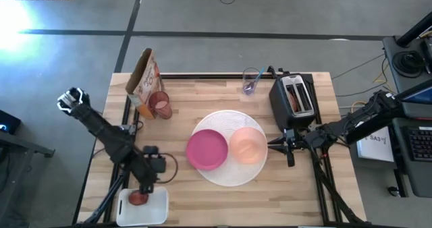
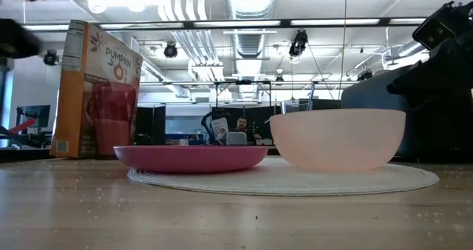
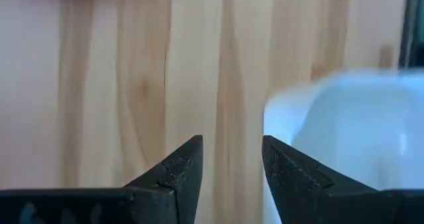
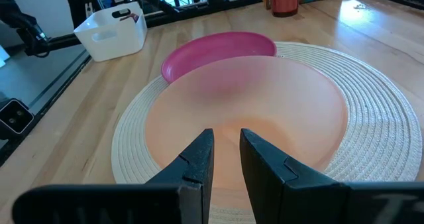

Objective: Arrange a breakfast setting
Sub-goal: Move the white bin to the bottom right of the table

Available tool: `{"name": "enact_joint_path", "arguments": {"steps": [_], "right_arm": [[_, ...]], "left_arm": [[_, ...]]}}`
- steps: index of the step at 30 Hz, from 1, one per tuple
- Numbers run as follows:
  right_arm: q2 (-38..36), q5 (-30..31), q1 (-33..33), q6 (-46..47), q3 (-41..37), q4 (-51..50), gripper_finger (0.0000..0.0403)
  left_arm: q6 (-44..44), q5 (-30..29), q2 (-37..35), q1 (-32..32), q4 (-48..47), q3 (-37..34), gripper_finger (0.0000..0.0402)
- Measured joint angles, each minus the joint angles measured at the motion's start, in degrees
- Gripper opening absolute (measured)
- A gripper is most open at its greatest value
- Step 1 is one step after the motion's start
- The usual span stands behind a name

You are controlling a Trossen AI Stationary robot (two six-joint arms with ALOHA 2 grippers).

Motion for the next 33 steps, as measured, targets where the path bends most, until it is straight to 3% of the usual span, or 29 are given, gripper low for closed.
{"name": "enact_joint_path", "arguments": {"steps": [5, 10, 15, 23, 33], "right_arm": [[0.01, 0.0, 0.0, 0.0, 0.01, -0.02, 0.0063], [0.01, 0.0, -0.01, 0.0, 0.0, 0.0, 0.0063], [0.01, 0.0, 0.0, 0.0, 0.0, -0.01, 0.0063], [-0.01, -0.02, 0.0, 0.0, 0.01, 0.0, 0.0063], [0.0, 0.0, 0.0, 0.0, 0.0, -0.01, 0.0063]], "left_arm": [[-11.18, 7.26, -0.08, -6.09, -6.32, 3.35, 0.0139], [-19.95, 9.83, -0.02, -12.03, -8.66, 5.27, 0.0139], [-24.23, 14.41, 1.93, -15.72, -8.37, 5.16, 0.0139], [-21.73, 19.87, 7.79, -16.25, -8.72, 4.99, 0.0139], [-13.08, 21.12, 14.2, -16.24, -10.49, 4.97, 0.0139]]}}
